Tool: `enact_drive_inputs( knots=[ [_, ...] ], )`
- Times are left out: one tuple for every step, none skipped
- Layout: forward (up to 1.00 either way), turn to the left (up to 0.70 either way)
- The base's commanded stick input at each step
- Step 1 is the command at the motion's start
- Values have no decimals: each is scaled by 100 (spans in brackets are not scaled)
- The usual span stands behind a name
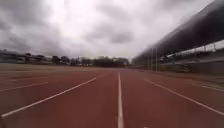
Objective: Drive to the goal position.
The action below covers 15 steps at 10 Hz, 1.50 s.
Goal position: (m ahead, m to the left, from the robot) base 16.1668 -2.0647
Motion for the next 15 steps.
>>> enact_drive_inputs(
  knots=[
    [70,0],
    [70,0],
    [70,0],
    [70,0],
    [70,0],
    [70,0],
    [70,0],
    [70,0],
    [70,0],
    [70,0],
    [70,0],
    [70,0],
    [70,0],
    [70,0],
    [70,0]
  ],
)
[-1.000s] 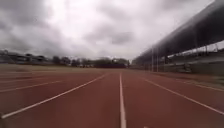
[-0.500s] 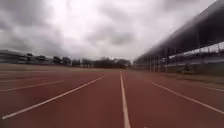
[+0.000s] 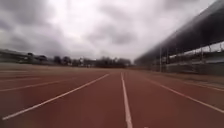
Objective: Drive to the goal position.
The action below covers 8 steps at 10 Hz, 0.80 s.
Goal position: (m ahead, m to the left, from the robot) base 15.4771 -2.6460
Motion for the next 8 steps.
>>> enact_drive_inputs(
  knots=[
    [70,0],
    [70,0],
    [70,0],
    [70,0],
    [70,0],
    [70,0],
    [70,0],
    [70,0]
  ],
)
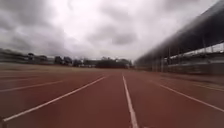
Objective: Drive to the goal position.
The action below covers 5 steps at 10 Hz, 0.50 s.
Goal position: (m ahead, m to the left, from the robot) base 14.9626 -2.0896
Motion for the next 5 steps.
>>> enact_drive_inputs(
  knots=[
    [70,0],
    [70,0],
    [70,0],
    [70,0],
    [70,0]
  ],
)
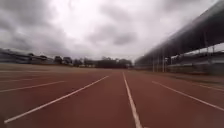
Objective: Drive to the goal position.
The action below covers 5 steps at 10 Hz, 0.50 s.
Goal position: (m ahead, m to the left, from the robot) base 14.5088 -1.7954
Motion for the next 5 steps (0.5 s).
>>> enact_drive_inputs(
  knots=[
    [70,0],
    [70,0],
    [70,0],
    [70,0],
    [70,0]
  ],
)
